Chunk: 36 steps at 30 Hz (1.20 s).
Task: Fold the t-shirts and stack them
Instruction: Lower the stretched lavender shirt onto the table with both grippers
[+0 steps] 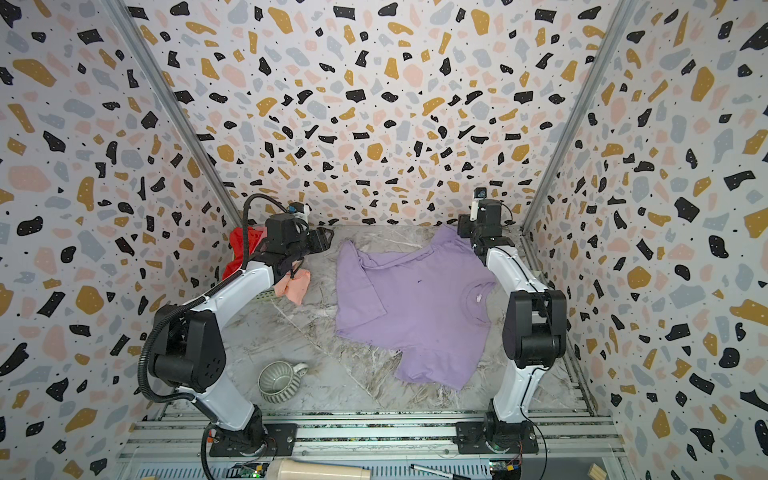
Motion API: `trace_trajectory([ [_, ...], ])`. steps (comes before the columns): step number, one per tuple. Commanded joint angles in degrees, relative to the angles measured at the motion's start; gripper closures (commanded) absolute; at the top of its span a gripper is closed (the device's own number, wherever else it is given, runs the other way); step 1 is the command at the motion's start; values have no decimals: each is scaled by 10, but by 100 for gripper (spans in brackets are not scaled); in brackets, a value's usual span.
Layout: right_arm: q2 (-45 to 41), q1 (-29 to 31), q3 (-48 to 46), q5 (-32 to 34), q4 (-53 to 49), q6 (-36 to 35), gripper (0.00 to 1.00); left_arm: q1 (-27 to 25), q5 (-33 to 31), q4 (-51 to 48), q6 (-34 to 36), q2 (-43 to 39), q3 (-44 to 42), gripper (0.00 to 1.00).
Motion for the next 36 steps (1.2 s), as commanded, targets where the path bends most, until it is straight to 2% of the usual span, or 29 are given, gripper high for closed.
trace_trajectory([
  [1, -86, 0, -44, -6, -52, 58, 34, -66, -52, -69, 55, -15, -16, 39],
  [5, -160, -1, -159, -13, -67, 96, 33, -146, -92, -84, 57, -13, -54, 42],
  [8, -205, -2, -234, 14, -95, 143, 33, -198, -131, -80, 51, 2, -74, 44],
  [14, -263, -2, -371, -11, -83, 187, 33, -269, -212, -111, 61, 74, -56, 46],
  [23, -260, -2, -458, -46, -64, 230, 33, -298, -230, -109, 39, 128, -46, 52],
  [36, -247, -12, -499, -28, -58, 247, 32, -307, -199, -102, 42, 182, -17, 55],
])
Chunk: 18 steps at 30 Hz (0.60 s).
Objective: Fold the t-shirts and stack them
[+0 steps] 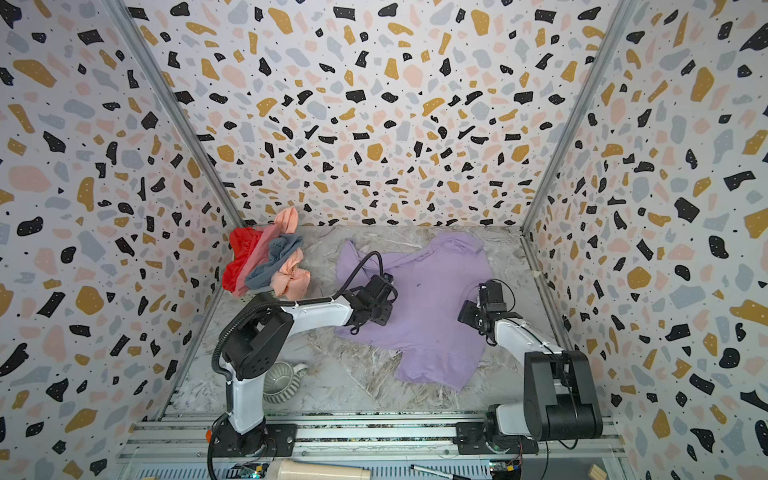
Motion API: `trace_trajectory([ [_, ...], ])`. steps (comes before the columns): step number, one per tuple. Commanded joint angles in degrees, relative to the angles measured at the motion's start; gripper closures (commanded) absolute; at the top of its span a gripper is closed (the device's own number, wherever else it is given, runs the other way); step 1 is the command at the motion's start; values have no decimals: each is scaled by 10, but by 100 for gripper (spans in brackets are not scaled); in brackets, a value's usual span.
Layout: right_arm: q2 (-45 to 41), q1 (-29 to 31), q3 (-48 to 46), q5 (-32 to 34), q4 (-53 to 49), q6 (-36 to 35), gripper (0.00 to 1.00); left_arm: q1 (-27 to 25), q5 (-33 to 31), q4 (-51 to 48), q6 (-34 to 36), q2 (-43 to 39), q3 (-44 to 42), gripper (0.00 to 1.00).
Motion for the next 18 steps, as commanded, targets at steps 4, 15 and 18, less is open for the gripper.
trace_trajectory([
  [4, 2, -6, -1, 14, 7, 8, 32, -5, 9, 10, -8, 19, 19, 62],
  [15, 86, -8, -42, -10, 64, 24, 36, -5, 9, -16, -22, -82, 13, 100],
  [18, 110, -8, -52, -34, 89, 34, 37, -2, 2, -24, -28, -132, -7, 100],
])
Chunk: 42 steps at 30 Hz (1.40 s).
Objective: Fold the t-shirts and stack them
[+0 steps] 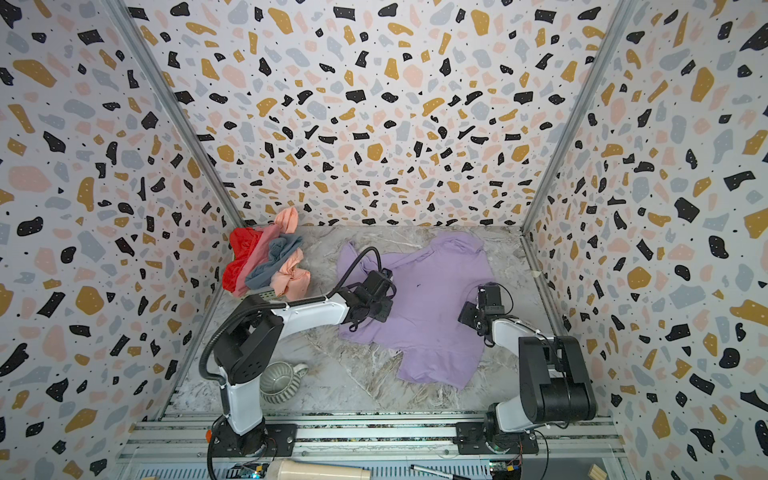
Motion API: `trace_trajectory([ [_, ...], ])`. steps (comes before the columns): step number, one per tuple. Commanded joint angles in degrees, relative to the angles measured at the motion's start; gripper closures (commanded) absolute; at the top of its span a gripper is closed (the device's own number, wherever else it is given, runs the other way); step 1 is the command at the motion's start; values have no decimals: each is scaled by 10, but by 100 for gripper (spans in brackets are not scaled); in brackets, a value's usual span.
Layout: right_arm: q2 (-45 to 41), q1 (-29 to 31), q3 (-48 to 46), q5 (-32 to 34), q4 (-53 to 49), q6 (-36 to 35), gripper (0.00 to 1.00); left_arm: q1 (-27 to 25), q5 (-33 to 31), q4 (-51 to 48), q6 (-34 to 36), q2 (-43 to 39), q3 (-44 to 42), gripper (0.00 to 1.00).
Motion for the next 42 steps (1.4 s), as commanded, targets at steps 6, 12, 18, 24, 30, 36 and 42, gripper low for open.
trace_trajectory([
  [6, 39, -8, -22, -36, -32, 10, 38, 10, -29, -31, -29, -174, -79, 100],
  [12, 40, -34, -7, -46, -33, -3, 39, 69, -67, -40, -70, -316, -191, 100],
  [18, 133, -53, 109, -53, -19, -16, 40, 157, -57, -1, -60, -385, -241, 100],
  [24, 228, -56, 234, -150, 19, -38, 41, 205, -49, -11, -29, -349, -206, 100],
  [30, 60, -57, 183, -126, 44, -73, 26, 214, -24, 2, -34, -333, -208, 100],
  [36, -108, -59, 102, 59, -175, -6, 22, 214, 8, 17, -50, -336, -230, 100],
  [42, -195, -80, -14, 47, -204, 38, 19, 214, 37, 8, -49, -342, -236, 100],
])
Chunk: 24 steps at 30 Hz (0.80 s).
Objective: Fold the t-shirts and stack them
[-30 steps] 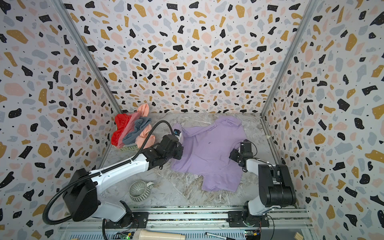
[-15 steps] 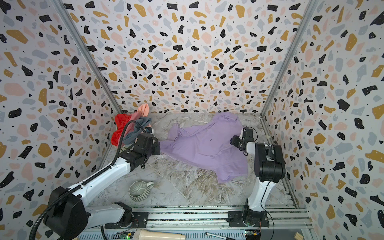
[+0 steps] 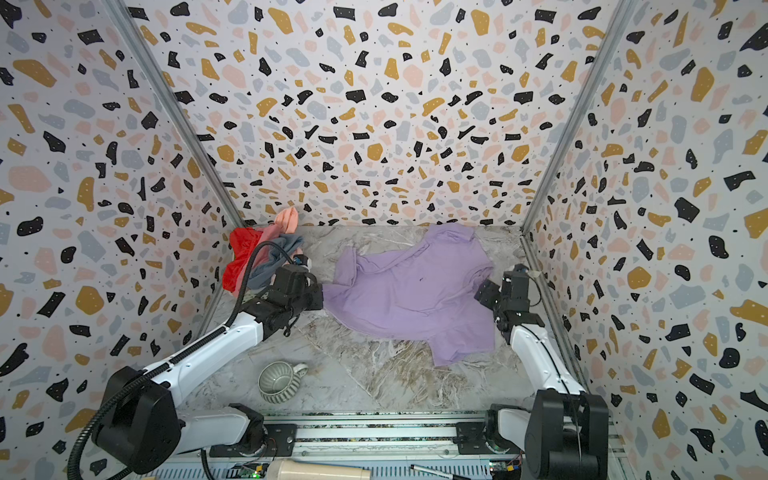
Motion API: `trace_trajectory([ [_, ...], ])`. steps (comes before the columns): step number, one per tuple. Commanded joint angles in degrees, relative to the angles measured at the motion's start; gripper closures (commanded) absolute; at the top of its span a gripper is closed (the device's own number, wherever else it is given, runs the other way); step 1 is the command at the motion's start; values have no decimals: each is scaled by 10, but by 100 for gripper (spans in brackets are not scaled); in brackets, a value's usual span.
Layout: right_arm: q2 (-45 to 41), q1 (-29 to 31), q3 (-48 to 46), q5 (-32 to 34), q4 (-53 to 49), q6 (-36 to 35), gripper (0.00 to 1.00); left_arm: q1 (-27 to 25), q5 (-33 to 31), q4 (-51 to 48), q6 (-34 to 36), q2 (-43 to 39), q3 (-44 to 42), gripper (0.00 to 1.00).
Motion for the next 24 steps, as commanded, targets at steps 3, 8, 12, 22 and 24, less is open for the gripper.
trace_trajectory([
  [3, -6, -12, -53, 24, -91, 32, 19, 2, 27, 15, -8, -25, -18, 100],
  [8, 2, -13, -84, 10, -96, 43, 20, 2, 27, 28, -19, -49, -35, 100],
  [12, 8, -9, -115, -33, -66, 56, 26, 2, 33, 32, -19, -55, -36, 100],
  [22, 17, 60, -3, -67, 15, 58, 93, 2, 67, 46, -28, -64, -29, 100],
  [24, 57, 60, 76, -53, -5, 37, 96, 2, 71, 49, -28, -65, -29, 100],
])
